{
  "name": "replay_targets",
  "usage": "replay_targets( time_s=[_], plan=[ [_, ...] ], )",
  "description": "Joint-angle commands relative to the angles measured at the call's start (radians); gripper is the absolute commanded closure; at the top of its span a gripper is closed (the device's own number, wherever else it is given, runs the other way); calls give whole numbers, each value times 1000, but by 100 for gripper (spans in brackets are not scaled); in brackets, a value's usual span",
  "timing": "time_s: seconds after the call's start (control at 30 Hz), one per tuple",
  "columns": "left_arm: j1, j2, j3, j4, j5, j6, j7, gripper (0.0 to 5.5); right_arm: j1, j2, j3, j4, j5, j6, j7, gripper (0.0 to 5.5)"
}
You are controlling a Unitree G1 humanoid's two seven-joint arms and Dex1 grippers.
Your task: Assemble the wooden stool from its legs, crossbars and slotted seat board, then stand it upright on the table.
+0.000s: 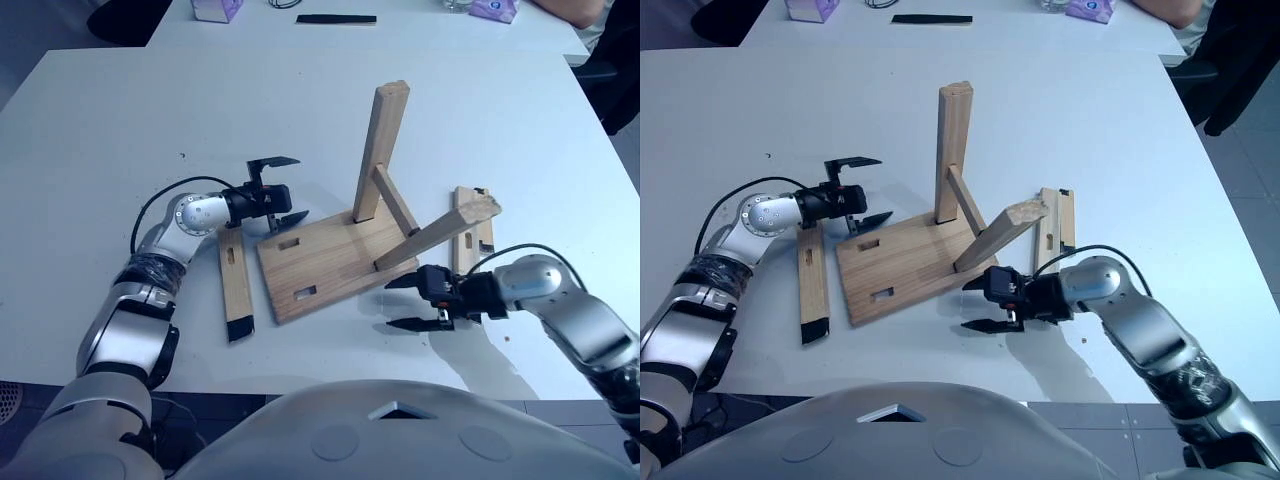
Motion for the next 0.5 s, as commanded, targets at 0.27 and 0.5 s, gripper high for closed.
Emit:
replay_targets(
  time_s=[0.27,0.5],
  plan=[
    [124,8,-2,-158,-81,98,-105,10,-143,198,-38,275,-130,-128,-225,237],
    [256,-17,46,-393,-117,300,-33,10,-173,230,-63,337,-157,-166,-250,237]
  ],
)
